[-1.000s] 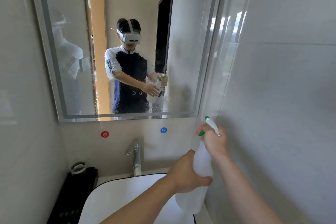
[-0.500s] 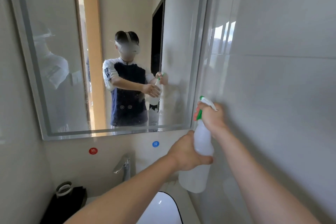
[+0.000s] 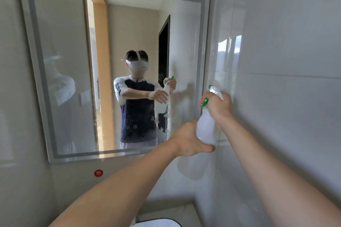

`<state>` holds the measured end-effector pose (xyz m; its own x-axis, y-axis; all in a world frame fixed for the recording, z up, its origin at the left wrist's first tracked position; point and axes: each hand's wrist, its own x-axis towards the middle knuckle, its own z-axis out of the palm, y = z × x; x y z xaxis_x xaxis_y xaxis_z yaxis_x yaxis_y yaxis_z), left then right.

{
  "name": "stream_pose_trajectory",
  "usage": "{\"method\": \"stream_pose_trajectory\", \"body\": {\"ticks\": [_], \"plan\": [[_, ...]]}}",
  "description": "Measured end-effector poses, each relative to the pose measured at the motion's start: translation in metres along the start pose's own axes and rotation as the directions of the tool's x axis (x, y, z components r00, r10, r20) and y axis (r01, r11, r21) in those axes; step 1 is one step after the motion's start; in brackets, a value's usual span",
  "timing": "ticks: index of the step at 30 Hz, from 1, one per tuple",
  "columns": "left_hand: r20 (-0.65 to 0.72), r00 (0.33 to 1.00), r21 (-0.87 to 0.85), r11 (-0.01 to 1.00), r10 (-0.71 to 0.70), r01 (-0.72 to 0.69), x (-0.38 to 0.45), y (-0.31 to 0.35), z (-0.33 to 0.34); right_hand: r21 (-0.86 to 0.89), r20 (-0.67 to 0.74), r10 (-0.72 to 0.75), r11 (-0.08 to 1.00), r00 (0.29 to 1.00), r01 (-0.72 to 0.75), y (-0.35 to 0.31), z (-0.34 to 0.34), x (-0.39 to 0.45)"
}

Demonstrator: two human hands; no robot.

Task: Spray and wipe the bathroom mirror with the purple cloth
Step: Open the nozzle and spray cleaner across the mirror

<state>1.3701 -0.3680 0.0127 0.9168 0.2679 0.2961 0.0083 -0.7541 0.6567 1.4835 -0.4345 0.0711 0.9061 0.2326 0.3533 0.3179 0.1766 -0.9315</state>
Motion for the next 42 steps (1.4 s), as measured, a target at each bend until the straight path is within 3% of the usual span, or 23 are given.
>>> {"method": "stream_pose_trajectory", "body": {"ticks": [3, 11, 24, 29, 38, 42], "plan": [[-0.009, 1.0, -0.02, 1.0, 0.016, -0.016, 0.01, 0.0, -0.006, -0.064, 0.05, -0.051, 0.996, 0.997, 0.054, -0.014, 0.009, 0.008], [0.02, 1.0, 0.001, 1.0, 0.024, -0.024, 0.01, -0.006, -0.007, -0.093, 0.139, -0.003, 0.996, 0.99, 0.017, -0.01, 0.019, 0.006], [-0.052, 0.999, 0.033, 0.999, 0.013, -0.011, 0.023, 0.013, -0.022, -0.065, 0.039, -0.06, 0.996, 0.997, 0.063, -0.032, 0.009, 0.016], [-0.05, 0.998, 0.091, 0.995, 0.045, -0.04, 0.038, 0.037, -0.031, -0.096, 0.074, -0.11, 0.988, 0.991, 0.117, -0.054, 0.006, 0.032], [-0.023, 0.997, 0.149, 0.986, 0.074, -0.07, 0.042, 0.05, -0.035, -0.015, 0.061, -0.074, 0.997, 0.995, 0.075, -0.065, -0.003, 0.037], [-0.05, 0.995, 0.133, 0.988, 0.082, -0.075, 0.044, 0.051, -0.041, -0.064, 0.065, -0.093, 0.993, 0.994, 0.097, -0.073, 0.002, 0.045]]}}
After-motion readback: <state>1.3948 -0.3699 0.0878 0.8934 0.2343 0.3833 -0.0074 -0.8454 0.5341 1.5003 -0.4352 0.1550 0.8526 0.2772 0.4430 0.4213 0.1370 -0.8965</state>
